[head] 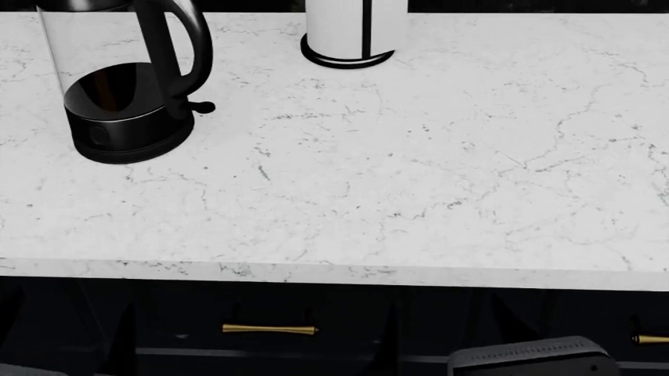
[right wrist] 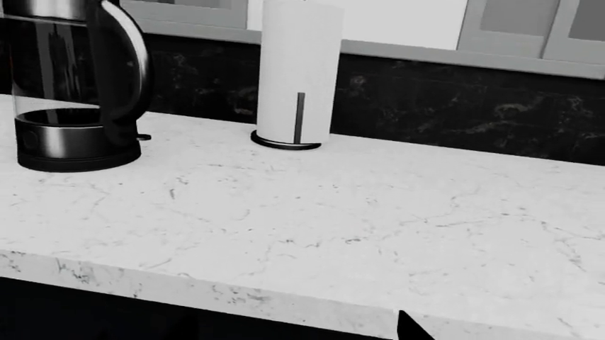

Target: Close the lid of the electric kettle.

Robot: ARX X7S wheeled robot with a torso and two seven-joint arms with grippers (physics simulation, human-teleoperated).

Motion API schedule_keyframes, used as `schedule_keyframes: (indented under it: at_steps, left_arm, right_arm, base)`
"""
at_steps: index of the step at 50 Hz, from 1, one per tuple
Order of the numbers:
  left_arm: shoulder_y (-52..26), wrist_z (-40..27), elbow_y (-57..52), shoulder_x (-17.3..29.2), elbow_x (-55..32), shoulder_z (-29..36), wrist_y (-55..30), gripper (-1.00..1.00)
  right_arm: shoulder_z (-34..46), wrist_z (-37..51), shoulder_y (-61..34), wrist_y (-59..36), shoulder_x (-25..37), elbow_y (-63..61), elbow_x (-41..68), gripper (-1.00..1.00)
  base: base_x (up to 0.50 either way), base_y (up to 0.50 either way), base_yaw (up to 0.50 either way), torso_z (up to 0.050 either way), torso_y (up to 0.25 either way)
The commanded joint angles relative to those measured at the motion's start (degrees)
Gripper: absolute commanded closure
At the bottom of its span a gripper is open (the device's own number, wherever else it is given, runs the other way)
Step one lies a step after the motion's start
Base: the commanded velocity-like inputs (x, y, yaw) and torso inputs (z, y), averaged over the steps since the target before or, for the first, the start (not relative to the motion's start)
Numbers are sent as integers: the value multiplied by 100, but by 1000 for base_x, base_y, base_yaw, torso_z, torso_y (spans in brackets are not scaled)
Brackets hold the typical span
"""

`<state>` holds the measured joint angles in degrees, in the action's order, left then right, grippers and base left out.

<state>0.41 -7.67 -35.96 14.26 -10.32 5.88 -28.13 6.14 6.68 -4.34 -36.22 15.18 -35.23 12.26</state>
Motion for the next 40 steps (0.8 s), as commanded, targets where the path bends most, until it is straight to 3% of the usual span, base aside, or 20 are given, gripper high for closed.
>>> schedule_keyframes:
  at_steps: [1, 35, 40]
  left_arm:
    - [-343, -4, -788, 274, -165, -49, -882, -100]
    - [-2377, 28, -1963, 640, -1209, -659, -3533, -100]
    - [-2605, 21, -2029, 652, -1331, -694, -3775, -100]
  right_arm:
    - [-100, 20, -389, -1109, 286, -920, 249, -100]
    - [-898, 119, -2573, -4312, 482, -2383, 1385, -100]
    - [-1202, 682, -3145, -4887, 707, -2471, 2378, -100]
  base:
    - [0, 0, 0, 0, 0]
    - [0, 0, 0, 0, 0]
    - [0, 0, 0, 0, 0]
